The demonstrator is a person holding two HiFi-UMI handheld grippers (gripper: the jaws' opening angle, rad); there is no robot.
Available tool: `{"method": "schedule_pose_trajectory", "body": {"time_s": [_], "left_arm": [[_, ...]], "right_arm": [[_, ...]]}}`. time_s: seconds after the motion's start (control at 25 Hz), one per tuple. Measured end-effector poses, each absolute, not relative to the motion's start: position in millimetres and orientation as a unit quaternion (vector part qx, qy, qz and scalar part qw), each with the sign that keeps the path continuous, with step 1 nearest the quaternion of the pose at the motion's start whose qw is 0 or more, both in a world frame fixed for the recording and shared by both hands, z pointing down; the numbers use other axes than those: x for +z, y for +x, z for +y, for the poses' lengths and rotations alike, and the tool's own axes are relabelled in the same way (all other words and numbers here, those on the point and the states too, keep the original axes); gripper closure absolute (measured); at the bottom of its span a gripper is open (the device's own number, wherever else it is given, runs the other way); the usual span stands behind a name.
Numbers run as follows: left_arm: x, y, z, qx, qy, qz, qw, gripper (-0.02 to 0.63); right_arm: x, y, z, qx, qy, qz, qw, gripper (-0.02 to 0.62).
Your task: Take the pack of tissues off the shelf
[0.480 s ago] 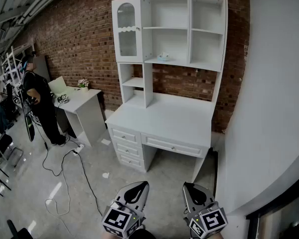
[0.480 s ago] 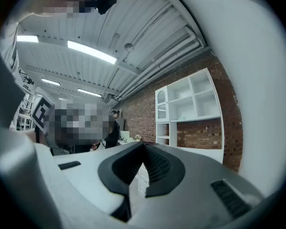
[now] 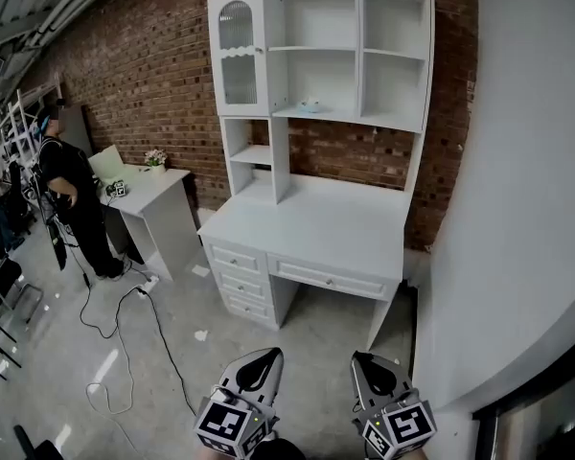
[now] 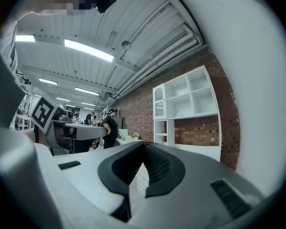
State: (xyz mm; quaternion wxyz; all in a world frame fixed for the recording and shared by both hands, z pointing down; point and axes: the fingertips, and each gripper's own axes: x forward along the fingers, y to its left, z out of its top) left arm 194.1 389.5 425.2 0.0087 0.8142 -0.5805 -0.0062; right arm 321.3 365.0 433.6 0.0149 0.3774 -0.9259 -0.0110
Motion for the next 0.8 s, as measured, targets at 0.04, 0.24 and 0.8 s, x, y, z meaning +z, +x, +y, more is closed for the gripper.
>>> {"method": "schedule_pose_trajectory", "body": {"time_s": [0.04, 0.24, 0.8], "left_arm": [[426.7, 195.1, 387.6, -0.005, 0.816, -0.579, 0.009, 0.600], [427.7, 194.0, 374.5, -0.010, 0.816, -0.578, 0.014, 0.600], [459.7, 132.2, 272.5, 0.031, 0.826, -0.562, 0.030, 0.600]], "right_arm": [[435.4, 321.2, 363.0, -0.011, 0.379, -0.925, 0.017, 0.589], [441.1, 319.1, 350.0, -0.003, 0.382, -0.924, 0.017, 0.589], [466.9, 240.5, 250.1, -0.021, 0.374, -0.926, 0.052, 0.589]]}}
